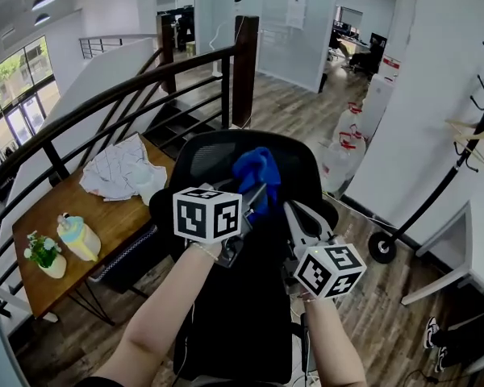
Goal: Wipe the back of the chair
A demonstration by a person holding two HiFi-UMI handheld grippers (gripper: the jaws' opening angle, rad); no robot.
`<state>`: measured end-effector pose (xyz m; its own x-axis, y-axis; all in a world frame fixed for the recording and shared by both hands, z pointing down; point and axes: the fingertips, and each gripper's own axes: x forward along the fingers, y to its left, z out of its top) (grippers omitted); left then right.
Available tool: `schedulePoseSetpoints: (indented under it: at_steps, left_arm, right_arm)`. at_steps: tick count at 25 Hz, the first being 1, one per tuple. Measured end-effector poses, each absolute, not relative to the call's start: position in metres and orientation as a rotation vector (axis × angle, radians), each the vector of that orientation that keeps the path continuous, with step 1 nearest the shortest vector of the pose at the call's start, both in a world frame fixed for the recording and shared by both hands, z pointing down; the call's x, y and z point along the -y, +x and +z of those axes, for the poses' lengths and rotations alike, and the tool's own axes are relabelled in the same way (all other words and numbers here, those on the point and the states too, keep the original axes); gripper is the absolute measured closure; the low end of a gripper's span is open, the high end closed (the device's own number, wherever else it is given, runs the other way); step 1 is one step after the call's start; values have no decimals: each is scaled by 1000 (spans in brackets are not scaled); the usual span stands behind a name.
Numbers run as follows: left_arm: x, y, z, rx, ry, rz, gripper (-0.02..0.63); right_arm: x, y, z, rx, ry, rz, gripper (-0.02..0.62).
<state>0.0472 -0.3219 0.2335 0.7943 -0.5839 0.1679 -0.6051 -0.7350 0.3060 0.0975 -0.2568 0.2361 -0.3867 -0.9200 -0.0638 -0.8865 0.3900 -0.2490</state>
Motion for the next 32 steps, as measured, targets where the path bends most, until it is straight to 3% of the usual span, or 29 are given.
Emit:
schedulePoseSetpoints:
  at_steps: [18, 26, 32]
  left_arm:
    - [330, -71, 230, 1184, 2510, -11, 471]
    - [316, -101, 237, 1289, 2502, 11, 470]
    - [287, -74, 255, 1205, 2571, 64, 471]
  right_arm:
    - [264, -1, 246, -2656, -1390, -325, 563]
    - [250, 2, 257, -2639, -1399, -360, 563]
    - [234, 33, 273, -2574, -1486, -398, 563]
